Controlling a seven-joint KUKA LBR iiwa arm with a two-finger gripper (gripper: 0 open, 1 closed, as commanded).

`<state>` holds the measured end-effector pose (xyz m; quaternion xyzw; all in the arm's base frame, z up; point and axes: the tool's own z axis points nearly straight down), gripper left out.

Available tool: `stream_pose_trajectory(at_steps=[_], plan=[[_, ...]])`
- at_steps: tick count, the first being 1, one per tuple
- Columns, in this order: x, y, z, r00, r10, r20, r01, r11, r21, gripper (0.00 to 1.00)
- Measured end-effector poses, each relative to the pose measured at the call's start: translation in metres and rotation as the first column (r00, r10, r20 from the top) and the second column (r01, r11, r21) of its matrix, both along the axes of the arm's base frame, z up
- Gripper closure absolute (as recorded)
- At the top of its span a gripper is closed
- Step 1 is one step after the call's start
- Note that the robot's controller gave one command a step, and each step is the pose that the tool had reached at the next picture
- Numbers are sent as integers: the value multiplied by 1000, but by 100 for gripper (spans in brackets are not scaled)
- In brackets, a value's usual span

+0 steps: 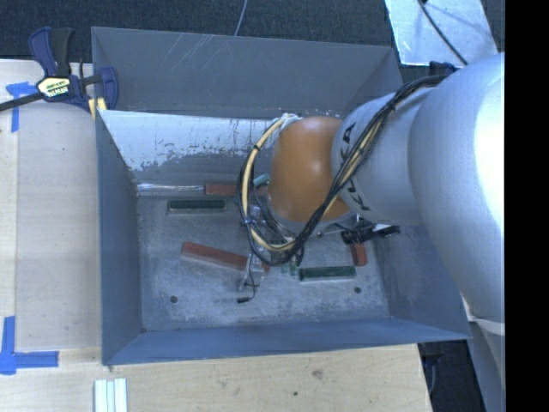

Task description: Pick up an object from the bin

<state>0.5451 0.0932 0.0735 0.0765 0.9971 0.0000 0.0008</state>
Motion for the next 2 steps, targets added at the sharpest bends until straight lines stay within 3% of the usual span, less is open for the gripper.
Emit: stream_pose_trajectory(at_steps=[1, 2], plan=[[2, 14, -3, 999, 35, 9, -35, 999, 3, 100], [11, 15, 45, 999, 43, -7, -43, 999, -1, 100]])
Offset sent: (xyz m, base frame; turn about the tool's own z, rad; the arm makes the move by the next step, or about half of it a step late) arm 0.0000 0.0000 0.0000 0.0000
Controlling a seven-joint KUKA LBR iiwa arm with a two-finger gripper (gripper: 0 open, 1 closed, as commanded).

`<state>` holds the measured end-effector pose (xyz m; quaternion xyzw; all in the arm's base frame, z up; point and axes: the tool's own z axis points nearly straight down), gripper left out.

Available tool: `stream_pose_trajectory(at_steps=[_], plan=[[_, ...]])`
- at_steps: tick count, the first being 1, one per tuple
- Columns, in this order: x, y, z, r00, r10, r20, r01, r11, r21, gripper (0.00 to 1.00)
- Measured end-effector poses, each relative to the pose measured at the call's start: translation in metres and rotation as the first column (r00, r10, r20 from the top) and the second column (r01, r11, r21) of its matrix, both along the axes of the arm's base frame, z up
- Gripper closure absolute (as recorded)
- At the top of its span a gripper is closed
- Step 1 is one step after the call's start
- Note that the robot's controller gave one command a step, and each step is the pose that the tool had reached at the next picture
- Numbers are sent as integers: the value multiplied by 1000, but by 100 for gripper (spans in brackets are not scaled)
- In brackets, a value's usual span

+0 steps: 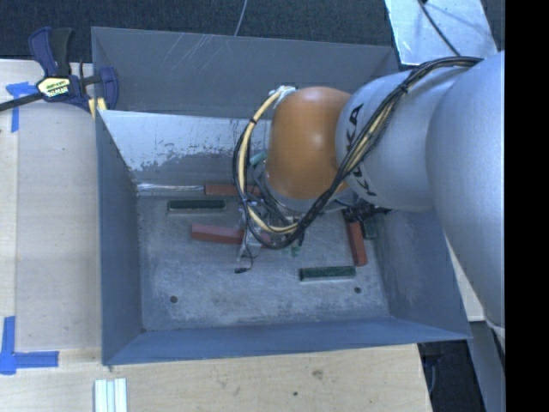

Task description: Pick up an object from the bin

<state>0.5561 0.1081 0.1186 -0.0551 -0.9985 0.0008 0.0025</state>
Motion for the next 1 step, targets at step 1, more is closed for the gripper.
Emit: stream_pose_trajectory(at_steps=[1], plan=[[26, 20, 104, 1000, -3, 8, 3, 1000, 2, 100]])
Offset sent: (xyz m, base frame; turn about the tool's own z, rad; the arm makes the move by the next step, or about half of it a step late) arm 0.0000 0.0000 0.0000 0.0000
